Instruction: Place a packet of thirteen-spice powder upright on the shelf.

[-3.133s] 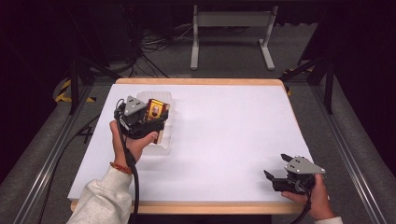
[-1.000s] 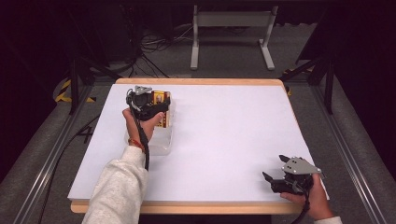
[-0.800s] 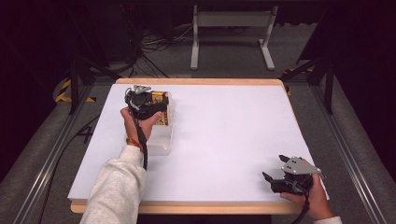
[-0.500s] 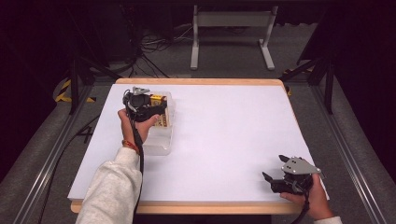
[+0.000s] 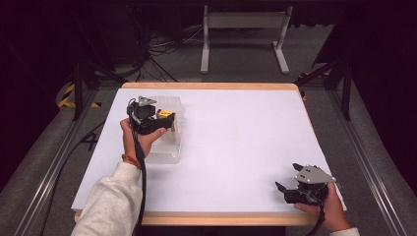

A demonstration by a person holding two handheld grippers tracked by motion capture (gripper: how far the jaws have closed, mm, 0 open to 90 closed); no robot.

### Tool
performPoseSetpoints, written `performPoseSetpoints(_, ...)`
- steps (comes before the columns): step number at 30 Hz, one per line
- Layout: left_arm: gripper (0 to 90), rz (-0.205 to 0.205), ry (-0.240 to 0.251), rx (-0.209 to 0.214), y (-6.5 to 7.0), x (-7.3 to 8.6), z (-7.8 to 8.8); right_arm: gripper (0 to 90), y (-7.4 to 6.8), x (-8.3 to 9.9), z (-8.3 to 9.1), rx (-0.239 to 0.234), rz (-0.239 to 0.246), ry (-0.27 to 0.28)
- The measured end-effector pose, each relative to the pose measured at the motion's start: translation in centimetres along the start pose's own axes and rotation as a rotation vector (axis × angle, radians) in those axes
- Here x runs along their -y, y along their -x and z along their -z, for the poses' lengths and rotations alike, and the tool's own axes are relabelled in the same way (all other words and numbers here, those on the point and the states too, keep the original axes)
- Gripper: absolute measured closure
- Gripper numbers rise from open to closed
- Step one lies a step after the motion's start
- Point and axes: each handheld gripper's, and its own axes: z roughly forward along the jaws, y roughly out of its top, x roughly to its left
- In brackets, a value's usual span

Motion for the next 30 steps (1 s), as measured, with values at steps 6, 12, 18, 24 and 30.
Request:
performPoseSetpoints(6,20.9,-0.010,0.019,0.019,0.0,0.5,0.4,15.0,-0.1,-0.1,0.1,0.001,0.008,0.002)
performPoseSetpoints(12,15.6,-0.036,0.072,0.019,0.2,1.1,1.1,15.8,0.0,-0.1,0.1,0.004,0.004,0.003)
performPoseSetpoints(18,11.4,-0.037,0.094,0.039,-0.2,1.4,1.8,16.8,0.0,-0.1,0.3,0.008,-0.004,0.013)
performPoseSetpoints(24,5.9,-0.042,0.136,0.093,-0.7,1.7,3.0,18.8,0.1,-0.1,0.3,0.001,-0.011,0.018)
performPoseSetpoints(30,4.7,-0.050,0.144,0.100,-1.0,1.8,3.7,18.8,0.1,-0.2,0.4,-0.004,-0.013,0.020)
